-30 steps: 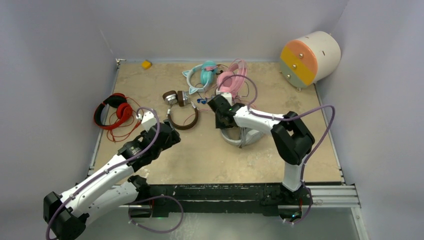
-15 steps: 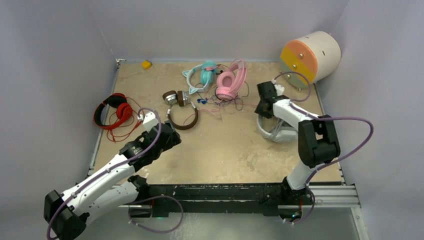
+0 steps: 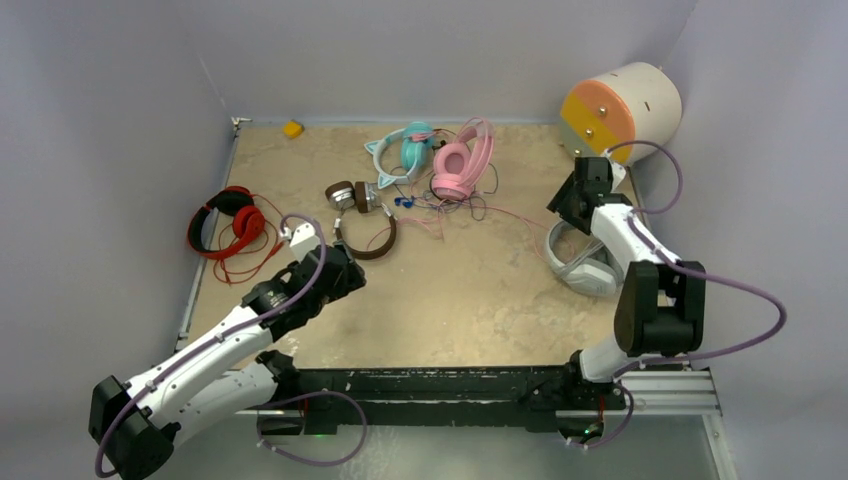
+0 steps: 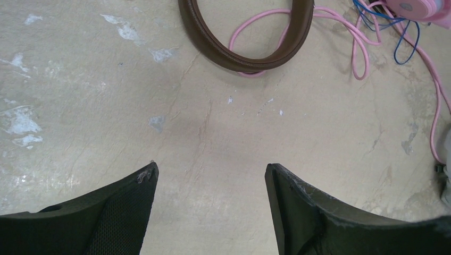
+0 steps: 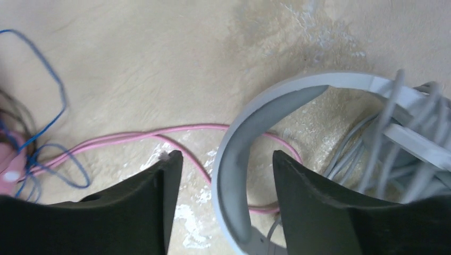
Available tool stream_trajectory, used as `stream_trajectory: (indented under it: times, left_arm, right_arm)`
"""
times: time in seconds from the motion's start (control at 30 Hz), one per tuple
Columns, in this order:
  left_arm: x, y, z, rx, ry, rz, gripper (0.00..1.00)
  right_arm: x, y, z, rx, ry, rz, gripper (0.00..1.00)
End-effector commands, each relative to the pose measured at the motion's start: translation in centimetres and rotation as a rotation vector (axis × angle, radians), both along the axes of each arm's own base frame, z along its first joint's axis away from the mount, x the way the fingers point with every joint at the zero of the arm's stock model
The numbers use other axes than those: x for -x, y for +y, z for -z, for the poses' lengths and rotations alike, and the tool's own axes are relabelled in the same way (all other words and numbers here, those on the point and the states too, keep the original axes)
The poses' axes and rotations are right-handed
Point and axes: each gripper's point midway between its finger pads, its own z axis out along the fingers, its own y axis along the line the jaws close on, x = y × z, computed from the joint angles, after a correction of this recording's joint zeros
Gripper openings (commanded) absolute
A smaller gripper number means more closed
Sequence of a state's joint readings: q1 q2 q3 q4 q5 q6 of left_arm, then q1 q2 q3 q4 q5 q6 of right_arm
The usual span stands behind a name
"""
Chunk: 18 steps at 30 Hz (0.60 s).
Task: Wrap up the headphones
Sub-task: Move the headphones to the center of the board.
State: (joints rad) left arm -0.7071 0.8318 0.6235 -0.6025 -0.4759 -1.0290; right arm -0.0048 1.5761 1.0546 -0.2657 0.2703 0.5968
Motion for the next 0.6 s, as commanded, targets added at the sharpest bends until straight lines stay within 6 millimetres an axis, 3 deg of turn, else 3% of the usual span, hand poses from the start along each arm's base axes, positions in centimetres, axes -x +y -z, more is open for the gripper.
stream_trajectory:
  times: [0.0,0.13,0.3,0.37,0.57]
  left_arm:
    - [-0.6,-1.5,-0.4,0.012,-0.020,0.085,0.72]
    - [-0.8,-3.5,-0.7,0.013,-0.020,0.213,0.73]
    - [-0.4,-5.6,-2.1,0.072,-0.095,0.361,0.77]
    - [-0.3,-5.7,-2.6,0.070,-0.124,0.380,0.79]
    - [-1.0,-4.2,-4.6,0.040,-0.199,0.326,0.87]
  right_arm:
    - [0.1,1.2,-4.4,0.013,-0.093,-0.126,0.69]
    - [0.5,3.4,-7.5,-0.010,-0.218,-0.302,0.76]
    - [1.0,6.3,-10.9,-0.036,-0.321,-0.488,0.93]
    - [1.3,7.3,-11.8,-0.054,-0.339,-0.543,0.98]
    - [2.6,11.2,-14.6,-0.124,-0.465,-0.716,0.99]
